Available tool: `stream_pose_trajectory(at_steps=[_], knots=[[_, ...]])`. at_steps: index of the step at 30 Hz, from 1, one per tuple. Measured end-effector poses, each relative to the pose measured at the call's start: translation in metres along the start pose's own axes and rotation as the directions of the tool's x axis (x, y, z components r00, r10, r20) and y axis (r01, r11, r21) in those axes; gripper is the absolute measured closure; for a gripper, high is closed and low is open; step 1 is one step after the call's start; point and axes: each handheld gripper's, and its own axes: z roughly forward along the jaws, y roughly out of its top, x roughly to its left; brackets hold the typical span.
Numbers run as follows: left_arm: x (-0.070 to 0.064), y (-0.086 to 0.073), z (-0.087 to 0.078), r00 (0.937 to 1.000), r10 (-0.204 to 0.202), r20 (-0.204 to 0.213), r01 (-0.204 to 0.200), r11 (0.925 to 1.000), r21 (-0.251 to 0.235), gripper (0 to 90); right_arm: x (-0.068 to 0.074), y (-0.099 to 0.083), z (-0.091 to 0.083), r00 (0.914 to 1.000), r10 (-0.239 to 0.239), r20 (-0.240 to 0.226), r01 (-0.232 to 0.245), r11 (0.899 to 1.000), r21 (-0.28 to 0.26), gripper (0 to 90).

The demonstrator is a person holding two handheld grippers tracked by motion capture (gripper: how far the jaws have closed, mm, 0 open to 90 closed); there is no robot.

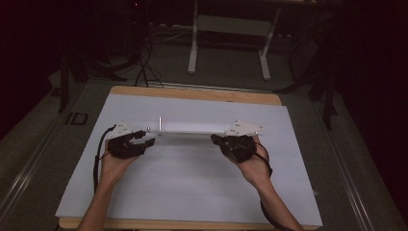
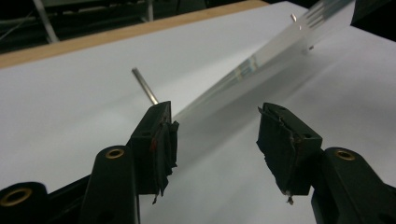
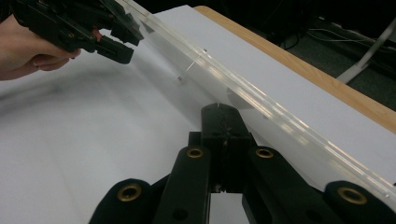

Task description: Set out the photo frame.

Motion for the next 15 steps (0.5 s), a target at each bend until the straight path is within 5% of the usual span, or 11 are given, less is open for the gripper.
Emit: stream_pose_trajectory(at_steps=[5, 15], knots=[[-0.005, 0.012, 0.010, 0.9982, 0.058, -0.011, -0.059, 0.9981, -0.019, 45.4, -0.006, 0.001, 0.003, 0.9998, 0.019, 0.004, -0.019, 1.000, 0.004, 90.0], [-0.006, 0.022, 0.023, 0.9954, 0.096, 0.001, -0.095, 0.9947, -0.037, 48.2, -0.013, 0.006, 0.004, 0.9991, 0.024, 0.034, -0.024, 1.000, -0.002, 90.0]])
